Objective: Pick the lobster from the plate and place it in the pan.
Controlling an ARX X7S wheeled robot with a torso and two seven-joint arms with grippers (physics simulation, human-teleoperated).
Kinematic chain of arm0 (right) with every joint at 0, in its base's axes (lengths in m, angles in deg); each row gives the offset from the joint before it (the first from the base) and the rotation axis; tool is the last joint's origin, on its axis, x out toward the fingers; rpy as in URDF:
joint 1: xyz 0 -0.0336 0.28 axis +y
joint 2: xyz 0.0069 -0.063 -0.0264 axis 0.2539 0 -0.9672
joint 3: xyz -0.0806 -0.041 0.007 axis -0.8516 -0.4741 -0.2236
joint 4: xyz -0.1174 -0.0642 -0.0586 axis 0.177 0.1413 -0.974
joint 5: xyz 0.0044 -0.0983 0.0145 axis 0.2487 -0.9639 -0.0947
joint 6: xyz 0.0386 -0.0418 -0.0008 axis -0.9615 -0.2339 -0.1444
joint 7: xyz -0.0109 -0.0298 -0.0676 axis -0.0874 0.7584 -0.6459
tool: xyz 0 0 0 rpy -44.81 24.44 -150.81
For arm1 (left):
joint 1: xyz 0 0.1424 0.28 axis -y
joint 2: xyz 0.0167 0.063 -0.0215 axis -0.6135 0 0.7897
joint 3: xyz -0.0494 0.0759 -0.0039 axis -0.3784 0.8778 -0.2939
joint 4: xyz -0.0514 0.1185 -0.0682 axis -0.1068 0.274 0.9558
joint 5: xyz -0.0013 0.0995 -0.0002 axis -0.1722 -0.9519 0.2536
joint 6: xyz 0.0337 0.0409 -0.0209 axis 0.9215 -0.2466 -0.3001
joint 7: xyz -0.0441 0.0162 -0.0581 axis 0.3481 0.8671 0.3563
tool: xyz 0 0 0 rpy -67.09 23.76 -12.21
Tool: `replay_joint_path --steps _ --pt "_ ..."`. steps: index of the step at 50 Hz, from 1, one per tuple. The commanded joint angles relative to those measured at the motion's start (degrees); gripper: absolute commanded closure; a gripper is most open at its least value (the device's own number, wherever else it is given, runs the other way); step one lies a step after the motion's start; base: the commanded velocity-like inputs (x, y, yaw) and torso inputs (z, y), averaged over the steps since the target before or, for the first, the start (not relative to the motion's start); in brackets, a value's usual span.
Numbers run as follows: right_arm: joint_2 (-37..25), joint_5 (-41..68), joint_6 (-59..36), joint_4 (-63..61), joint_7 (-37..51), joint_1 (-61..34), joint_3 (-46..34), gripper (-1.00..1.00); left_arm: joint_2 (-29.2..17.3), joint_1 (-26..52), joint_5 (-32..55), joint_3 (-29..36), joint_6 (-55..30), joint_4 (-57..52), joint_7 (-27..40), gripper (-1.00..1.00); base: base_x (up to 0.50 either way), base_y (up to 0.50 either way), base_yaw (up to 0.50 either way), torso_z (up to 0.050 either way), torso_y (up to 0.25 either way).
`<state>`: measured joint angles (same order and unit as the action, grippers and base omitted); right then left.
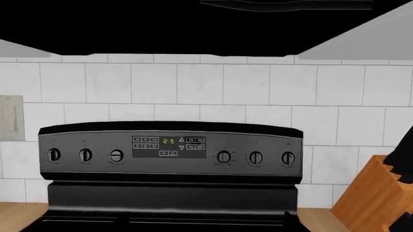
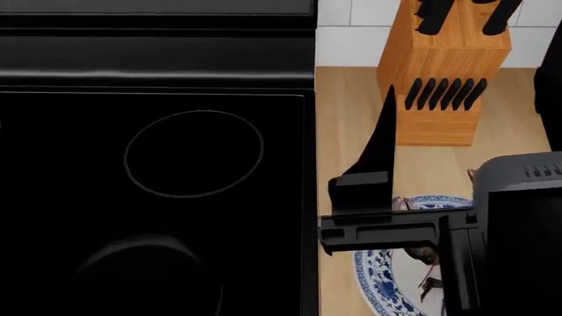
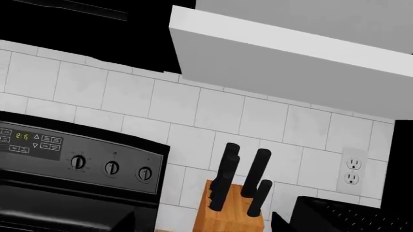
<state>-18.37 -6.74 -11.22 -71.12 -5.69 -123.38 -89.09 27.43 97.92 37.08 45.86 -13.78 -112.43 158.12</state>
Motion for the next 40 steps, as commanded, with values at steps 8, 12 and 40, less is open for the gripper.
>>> replay_joint_path --steps 8,12,40 --pt "-8.7 21.0 -1.3 8.1 2.1 -10.9 0.3 -1.0 0.4 -0.9 -1.9 0.0 0.0 -0.3 -2.0 -1.0 0.0 0.0 0.0 0.0 0.0" --pt "-11.6 23.8 -1.9 11.4 -1.4 -11.8 1.4 -1.0 0.2 -0.5 -1.3 0.5 0.1 -0.2 -1.3 -1.0 0.0 0.0 0.0 0.0 0.0" --pt "-15.1 43.8 -21.6 38.0 -2.1 -43.7 -17.6 -1.0 0.0 -0.9 -1.9 1.4 0.7 -0.3 -1.8 -1.0 0.0 0.0 0.0 0.0 0.0"
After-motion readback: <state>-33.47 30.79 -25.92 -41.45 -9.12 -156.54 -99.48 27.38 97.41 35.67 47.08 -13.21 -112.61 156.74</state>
